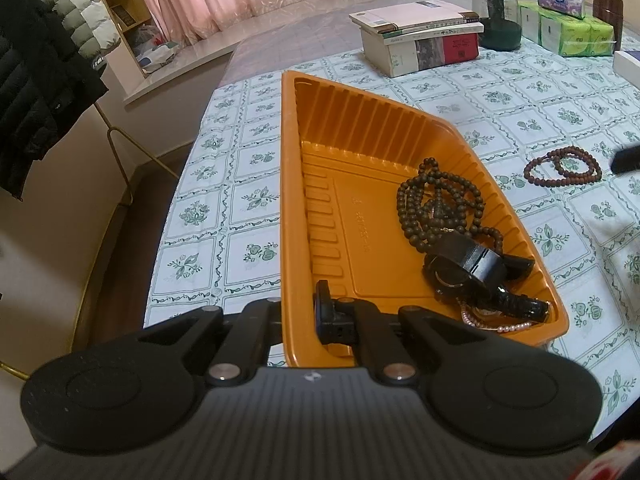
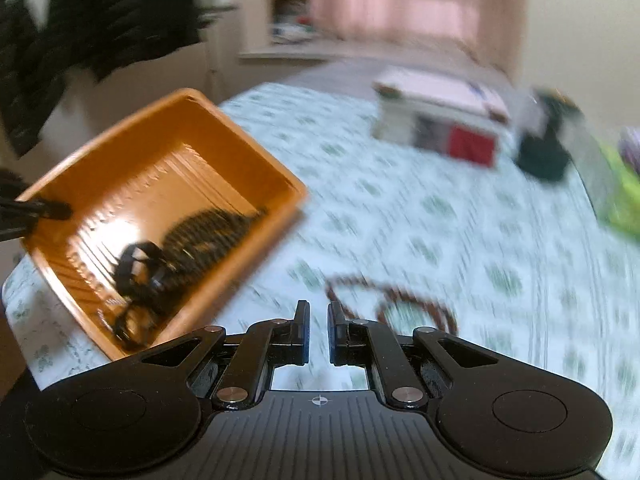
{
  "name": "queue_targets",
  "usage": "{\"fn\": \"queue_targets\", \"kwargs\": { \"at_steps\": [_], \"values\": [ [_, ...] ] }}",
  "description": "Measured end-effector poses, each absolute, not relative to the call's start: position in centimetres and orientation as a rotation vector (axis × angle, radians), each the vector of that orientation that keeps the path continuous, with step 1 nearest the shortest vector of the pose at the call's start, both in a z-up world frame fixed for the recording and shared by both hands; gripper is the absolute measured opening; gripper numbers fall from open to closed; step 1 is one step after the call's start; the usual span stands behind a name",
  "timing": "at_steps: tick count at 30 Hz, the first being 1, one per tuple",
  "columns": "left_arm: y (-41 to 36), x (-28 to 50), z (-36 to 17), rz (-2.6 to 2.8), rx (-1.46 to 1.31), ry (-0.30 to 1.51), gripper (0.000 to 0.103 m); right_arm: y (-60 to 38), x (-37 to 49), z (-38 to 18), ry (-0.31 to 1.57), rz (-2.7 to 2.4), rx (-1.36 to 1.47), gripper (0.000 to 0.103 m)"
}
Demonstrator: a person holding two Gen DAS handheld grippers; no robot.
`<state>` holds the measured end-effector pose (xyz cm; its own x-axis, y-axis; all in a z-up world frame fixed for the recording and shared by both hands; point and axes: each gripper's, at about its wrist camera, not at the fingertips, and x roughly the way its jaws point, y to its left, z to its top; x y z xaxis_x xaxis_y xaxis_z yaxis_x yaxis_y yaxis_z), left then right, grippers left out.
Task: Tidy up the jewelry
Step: 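Move the right tool to the reddish-brown bead bracelet and grasp it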
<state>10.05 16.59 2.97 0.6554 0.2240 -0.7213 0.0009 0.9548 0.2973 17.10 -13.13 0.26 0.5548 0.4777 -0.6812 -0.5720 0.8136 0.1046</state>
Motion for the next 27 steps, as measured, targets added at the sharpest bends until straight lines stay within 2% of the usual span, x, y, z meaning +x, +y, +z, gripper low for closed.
{"fn": "queue_targets", "kwargs": {
  "at_steps": [1,3,5,6,19,27],
  "values": [
    [16.6,10.1,3.0,0.127,0.283,0.850,0.004,-14.0,16.9,-0.3,0.780,0.595,-0.096,0.008],
    [16.6,10.1,3.0,0.127,0.284,0.850,0.004,-15.7,16.7,-1.5,0.820,0.549,-0.038,0.018],
    [16.5,10.1,3.0,0.127,0.286,0.849,0.004,-17.1,16.7,-2.6,0.866,0.510,0.003,0.042],
    [16.5,10.1,3.0,0.127,0.287,0.850,0.004,-17.7,16.6,-2.9,0.879,0.494,0.015,0.043],
    [16.4,10.2,3.1,0.128,0.290,0.853,0.004,-21.5,19.3,-3.4,0.832,0.343,0.086,0.043],
    [16.4,10.4,3.0,0.130,0.295,0.862,0.004,-20.7,22.2,-4.6,0.842,0.346,0.054,0.029]
  ]
}}
